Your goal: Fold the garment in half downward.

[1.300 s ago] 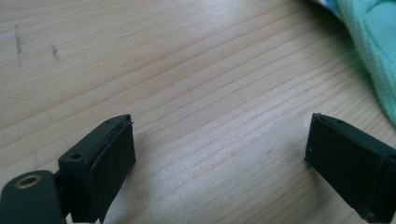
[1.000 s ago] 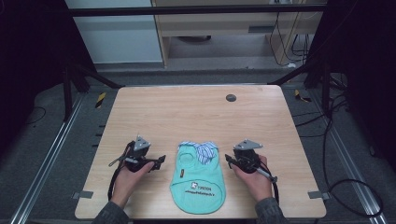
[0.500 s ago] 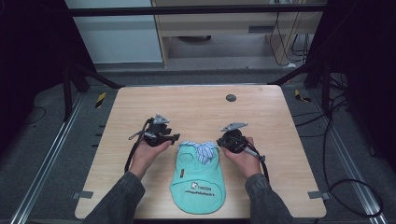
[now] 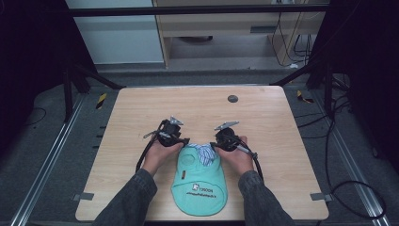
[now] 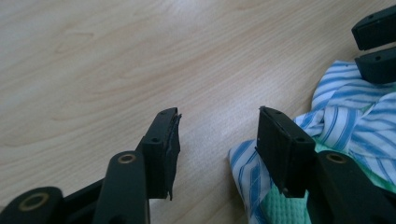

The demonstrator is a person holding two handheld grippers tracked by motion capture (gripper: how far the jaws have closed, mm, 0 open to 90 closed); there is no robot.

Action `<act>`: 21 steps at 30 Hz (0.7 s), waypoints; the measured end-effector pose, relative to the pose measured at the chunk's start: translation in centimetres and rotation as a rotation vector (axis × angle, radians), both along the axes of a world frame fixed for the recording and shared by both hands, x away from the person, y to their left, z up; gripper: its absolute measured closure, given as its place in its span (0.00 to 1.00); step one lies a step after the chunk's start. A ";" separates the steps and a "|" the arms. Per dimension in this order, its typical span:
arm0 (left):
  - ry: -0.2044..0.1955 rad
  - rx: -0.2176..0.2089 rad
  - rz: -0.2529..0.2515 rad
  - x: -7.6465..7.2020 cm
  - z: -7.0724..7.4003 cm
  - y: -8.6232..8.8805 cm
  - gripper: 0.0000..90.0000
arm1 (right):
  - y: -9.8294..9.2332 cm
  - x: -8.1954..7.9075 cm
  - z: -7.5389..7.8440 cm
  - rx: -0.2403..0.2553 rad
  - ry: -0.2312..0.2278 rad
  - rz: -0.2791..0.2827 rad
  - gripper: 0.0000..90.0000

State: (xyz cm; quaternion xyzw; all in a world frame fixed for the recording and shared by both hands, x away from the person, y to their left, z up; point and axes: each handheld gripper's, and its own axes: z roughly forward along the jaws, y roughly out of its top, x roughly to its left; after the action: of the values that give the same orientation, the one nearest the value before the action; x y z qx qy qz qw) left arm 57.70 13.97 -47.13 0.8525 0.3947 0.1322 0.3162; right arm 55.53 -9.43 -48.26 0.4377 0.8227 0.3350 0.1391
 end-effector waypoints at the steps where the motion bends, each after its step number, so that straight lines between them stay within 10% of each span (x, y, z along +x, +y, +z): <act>1: 0.003 0.006 0.000 -0.1 -0.2 0.0 0.53 | 0.1 0.0 -0.1 -0.008 0.007 -0.002 0.69; 14: 0.018 0.019 -0.007 -0.6 -1.2 0.2 0.47 | 0.5 0.0 -0.7 -0.020 0.038 0.017 0.64; 21: 0.038 -0.047 0.002 -0.6 -1.7 0.7 0.49 | 0.7 0.0 -0.7 -0.022 0.042 0.038 0.72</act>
State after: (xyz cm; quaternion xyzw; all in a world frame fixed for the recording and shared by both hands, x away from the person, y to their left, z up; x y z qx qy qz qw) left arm 57.08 14.67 -48.85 0.8467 0.4045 0.1069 0.3285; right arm 55.54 -8.77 -48.98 0.4273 0.8372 0.3194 0.1204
